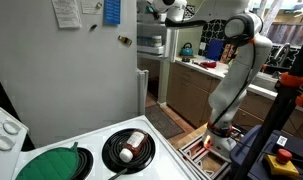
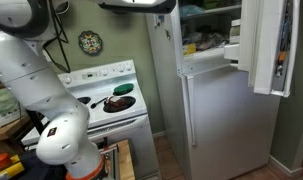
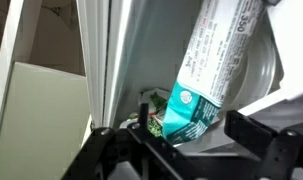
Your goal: Pick up the blue packet from the bottom shelf of the refrigerator door and put it on the second shelf from the bottom on the refrigerator door
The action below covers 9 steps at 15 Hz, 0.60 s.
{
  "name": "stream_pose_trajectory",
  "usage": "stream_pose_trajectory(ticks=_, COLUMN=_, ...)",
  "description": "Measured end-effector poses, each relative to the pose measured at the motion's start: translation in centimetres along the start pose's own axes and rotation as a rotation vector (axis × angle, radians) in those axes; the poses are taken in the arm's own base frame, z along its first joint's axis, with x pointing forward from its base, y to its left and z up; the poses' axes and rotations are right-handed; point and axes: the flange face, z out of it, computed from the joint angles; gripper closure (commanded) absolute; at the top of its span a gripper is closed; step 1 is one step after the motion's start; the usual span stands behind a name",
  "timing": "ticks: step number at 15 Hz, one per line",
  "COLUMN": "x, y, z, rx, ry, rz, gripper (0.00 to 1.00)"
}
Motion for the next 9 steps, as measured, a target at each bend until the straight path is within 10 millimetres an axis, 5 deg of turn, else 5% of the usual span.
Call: stream_pose_trajectory(ticks=9, x=-0.15, y=0.88, z=-0.24, rx=-0.016, ry=-0.001, rz=0.007, gripper=0.0)
